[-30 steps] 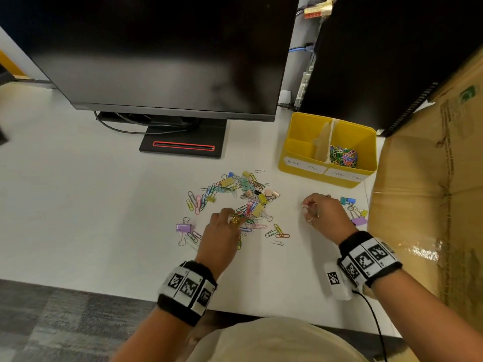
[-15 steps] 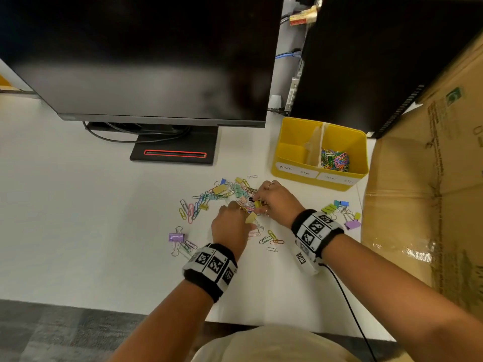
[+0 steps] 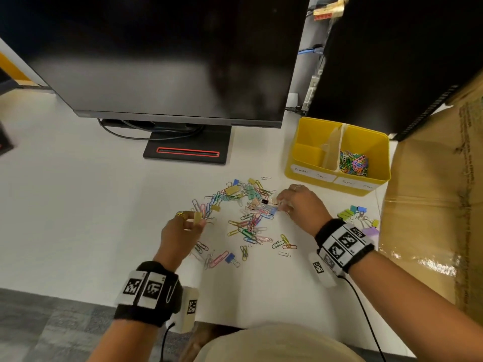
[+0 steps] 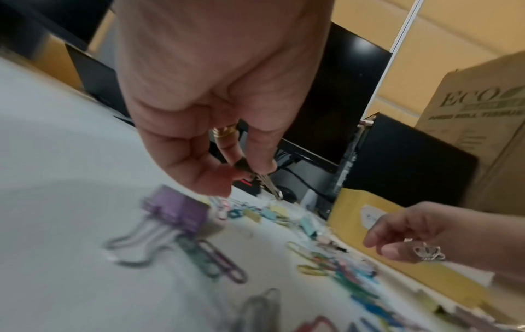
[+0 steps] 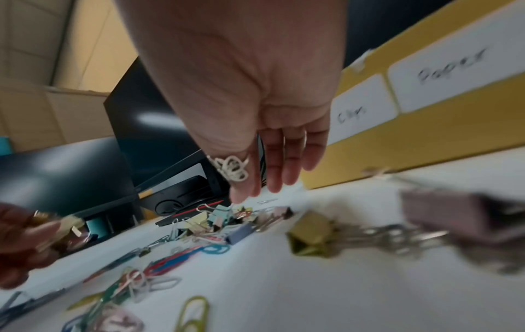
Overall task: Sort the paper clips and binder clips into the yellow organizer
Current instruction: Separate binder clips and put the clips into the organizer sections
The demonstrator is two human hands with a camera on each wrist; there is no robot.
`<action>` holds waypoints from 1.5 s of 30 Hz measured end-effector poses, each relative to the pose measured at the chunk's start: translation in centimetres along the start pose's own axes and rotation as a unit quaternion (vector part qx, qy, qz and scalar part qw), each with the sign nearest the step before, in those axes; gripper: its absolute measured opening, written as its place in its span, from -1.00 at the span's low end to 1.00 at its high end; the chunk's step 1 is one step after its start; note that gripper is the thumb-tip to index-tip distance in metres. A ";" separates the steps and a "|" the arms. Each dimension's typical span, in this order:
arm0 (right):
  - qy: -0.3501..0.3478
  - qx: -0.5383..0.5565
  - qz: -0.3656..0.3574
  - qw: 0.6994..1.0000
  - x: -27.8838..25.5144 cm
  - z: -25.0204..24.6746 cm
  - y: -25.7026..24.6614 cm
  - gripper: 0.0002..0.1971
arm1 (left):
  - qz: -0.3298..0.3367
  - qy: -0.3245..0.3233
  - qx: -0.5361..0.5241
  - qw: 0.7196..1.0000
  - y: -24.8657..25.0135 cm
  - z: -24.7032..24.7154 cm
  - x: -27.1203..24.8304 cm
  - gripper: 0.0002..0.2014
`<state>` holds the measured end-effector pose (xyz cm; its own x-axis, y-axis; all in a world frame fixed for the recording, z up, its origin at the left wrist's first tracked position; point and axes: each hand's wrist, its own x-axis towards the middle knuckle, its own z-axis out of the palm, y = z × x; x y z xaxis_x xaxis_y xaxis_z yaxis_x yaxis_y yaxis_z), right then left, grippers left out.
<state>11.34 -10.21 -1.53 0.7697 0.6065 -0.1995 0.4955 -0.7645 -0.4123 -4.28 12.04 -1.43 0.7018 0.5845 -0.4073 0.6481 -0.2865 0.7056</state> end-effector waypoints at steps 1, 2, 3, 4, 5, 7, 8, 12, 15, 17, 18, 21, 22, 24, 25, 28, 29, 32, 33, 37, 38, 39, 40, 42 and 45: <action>-0.007 -0.001 -0.003 1.000 0.4 0.3 -0.5 -0.77 | -0.007 -0.004 0.008 1.000 -0.4 -0.4 0.0 -0.93; -0.012 -0.001 -0.005 1.000 0.7 0.4 -1.0 -0.76 | -0.010 -0.002 0.024 1.000 -0.8 -0.7 0.1 -0.87; -0.011 0.009 -0.009 1.000 0.9 0.6 -1.7 -0.75 | -0.011 0.005 0.044 0.999 -1.2 -1.0 0.1 -0.80; -0.008 0.026 -0.021 0.999 1.1 0.7 -2.3 -0.76 | -0.015 0.014 0.054 0.998 -1.4 -1.2 0.1 -0.81; -0.007 0.042 -0.040 0.998 1.2 0.9 -3.0 -0.76 | -0.018 0.025 0.061 0.998 -1.8 -1.5 0.1 -0.86; -0.030 0.040 -0.068 0.996 1.7 1.5 -4.2 -0.73 | -0.028 0.052 0.066 0.996 -2.4 -1.8 0.4 -0.87; -0.042 0.020 -0.073 0.996 1.9 1.9 -4.7 -0.75 | -0.030 0.062 0.071 0.995 -2.8 -2.1 0.7 -0.87; -0.042 0.027 -0.068 0.996 2.4 2.7 -5.7 -0.90 | 0.004 0.107 0.095 0.990 -3.4 -3.1 1.8 -0.86; -0.036 0.124 -0.064 0.990 2.1 2.2 -5.6 -0.97 | 0.071 0.147 0.160 0.973 -2.8 -3.1 1.6 -0.68; -0.001 0.169 -0.048 0.984 1.6 1.5 -4.8 -0.90 | 0.154 0.120 0.211 0.958 -1.8 -2.6 1.4 -0.59; 0.020 0.175 -0.026 0.984 1.4 1.2 -4.0 -0.87 | 0.198 0.079 0.254 0.943 -1.6 -2.1 1.5 -0.59; 0.075 0.128 0.064 0.987 0.5 0.9 -0.7 -0.79 | 0.267 -0.066 0.382 0.882 -1.2 -0.7 2.2 -0.58; 0.072 0.095 0.083 0.989 0.2 0.9 0.1 -0.78 | 0.250 -0.102 0.381 0.885 -1.3 -0.5 2.3 -0.54; 0.059 0.039 0.093 0.993 -0.3 1.2 0.6 -0.78 | 0.235 -0.144 0.390 0.879 -1.9 -0.5 2.0 -0.47; 0.069 0.027 0.082 0.994 -0.4 1.3 0.2 -0.80 | 0.234 -0.153 0.391 0.877 -2.2 -0.5 1.4 -0.45; 0.102 0.042 0.004 0.994 -0.1 1.5 -3.3 -0.84 | 0.192 -0.183 0.372 0.890 -3.1 -0.7 -1.6 -0.40; 0.080 0.054 -0.029 0.995 0.2 1.9 -4.8 -0.85 | 0.187 -0.186 0.365 0.893 -3.0 -0.7 -2.6 -0.42; -0.042 0.083 -0.094 0.991 2.2 3.5 -8.8 -0.79 | 0.201 -0.155 0.377 0.891 -2.5 -0.9 -2.5 -0.48; -0.066 0.065 -0.107 0.990 3.1 4.1 -9.8 -0.77 | 0.211 -0.135 0.380 0.890 -1.9 -1.1 -1.8 -0.48; -0.107 -0.019 -0.115 0.987 5.4 4.6 -11.4 -0.81 | 0.253 -0.085 0.371 0.890 0.6 -1.3 2.2 -0.41; -0.113 -0.032 -0.114 0.987 5.5 4.6 -11.3 -0.80 | 0.259 -0.089 0.373 0.887 1.1 -1.1 3.2 -0.40; -0.119 -0.047 -0.116 0.985 5.3 4.5 -11.2 -0.79 | 0.265 -0.098 0.374 0.883 1.5 -0.9 4.1 -0.40; -0.123 -0.062 -0.121 0.983 5.2 4.5 -11.1 -0.78 | 0.271 -0.111 0.375 0.880 1.9 -0.6 4.9 -0.40; -0.132 -0.084 -0.131 0.979 4.7 4.6 -10.7 -0.72 | 0.279 -0.145 0.384 0.868 2.2 -0.1 5.6 -0.38; -0.131 -0.067 -0.127 0.981 4.6 4.4 -9.8 -0.65 | 0.285 -0.157 0.412 0.851 1.4 0.1 5.2 -0.37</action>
<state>8.23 1.08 -2.33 0.4939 0.8030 -0.3336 0.7198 -0.5928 -0.3611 0.29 14.58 -2.59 0.9326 -0.0225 -0.3603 0.0724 -0.9661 0.2476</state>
